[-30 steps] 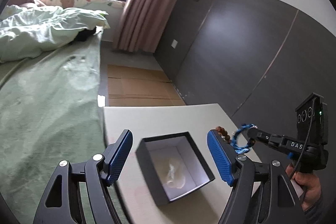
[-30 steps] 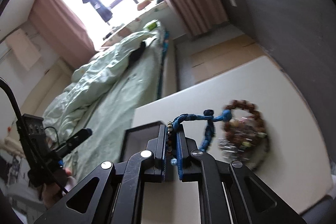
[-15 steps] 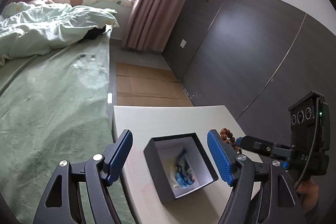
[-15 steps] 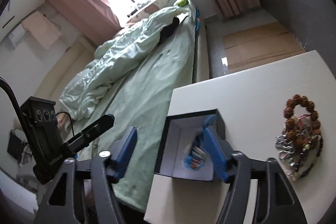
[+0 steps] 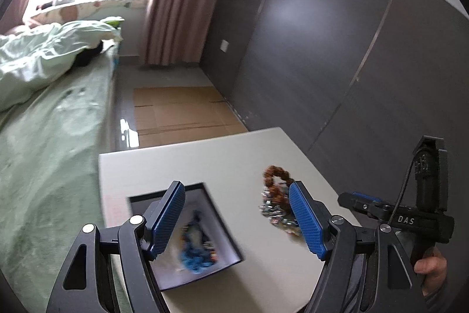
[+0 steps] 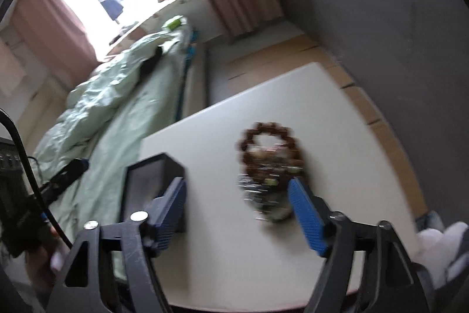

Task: Organize jewelry
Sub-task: 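Carry the blue beaded piece into the black box and open the right tool, then bring both tools back over the jewelry pile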

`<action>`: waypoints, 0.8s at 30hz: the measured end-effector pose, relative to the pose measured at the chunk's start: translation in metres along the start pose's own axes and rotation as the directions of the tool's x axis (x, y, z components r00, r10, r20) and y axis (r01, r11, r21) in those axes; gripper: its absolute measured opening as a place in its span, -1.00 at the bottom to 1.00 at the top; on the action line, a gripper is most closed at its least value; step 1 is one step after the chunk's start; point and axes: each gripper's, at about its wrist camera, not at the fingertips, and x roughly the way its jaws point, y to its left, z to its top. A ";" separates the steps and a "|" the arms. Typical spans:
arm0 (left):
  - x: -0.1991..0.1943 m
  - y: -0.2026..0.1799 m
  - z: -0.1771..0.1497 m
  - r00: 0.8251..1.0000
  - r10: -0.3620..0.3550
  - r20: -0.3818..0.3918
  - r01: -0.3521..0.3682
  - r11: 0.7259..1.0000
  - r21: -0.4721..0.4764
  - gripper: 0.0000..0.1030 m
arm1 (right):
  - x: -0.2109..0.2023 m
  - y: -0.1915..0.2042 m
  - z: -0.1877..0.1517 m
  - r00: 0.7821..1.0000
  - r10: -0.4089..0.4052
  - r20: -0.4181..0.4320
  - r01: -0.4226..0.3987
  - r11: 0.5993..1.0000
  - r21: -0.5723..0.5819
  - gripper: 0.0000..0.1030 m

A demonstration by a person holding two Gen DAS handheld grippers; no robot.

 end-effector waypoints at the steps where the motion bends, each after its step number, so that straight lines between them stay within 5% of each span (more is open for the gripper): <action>1: 0.004 -0.006 0.000 1.000 -0.001 -0.008 0.001 1.000 0.010 0.45 | -0.005 -0.008 -0.002 1.000 -0.011 0.015 0.011 1.000 0.004 0.60; 8: 0.040 -0.043 -0.007 0.996 -0.028 -0.084 0.033 0.997 0.065 0.45 | -0.036 -0.053 -0.014 0.994 0.026 0.103 -0.022 0.999 -0.033 0.66; 16: 0.079 -0.077 -0.022 0.986 -0.039 -0.162 0.059 0.991 0.118 0.44 | -0.043 -0.086 -0.025 0.990 -0.049 0.131 0.057 0.997 -0.056 0.68; 24: 0.119 -0.093 -0.038 0.970 -0.031 -0.242 0.066 0.988 0.138 0.35 | -0.044 -0.105 -0.034 0.985 0.004 0.175 0.012 0.996 -0.090 0.68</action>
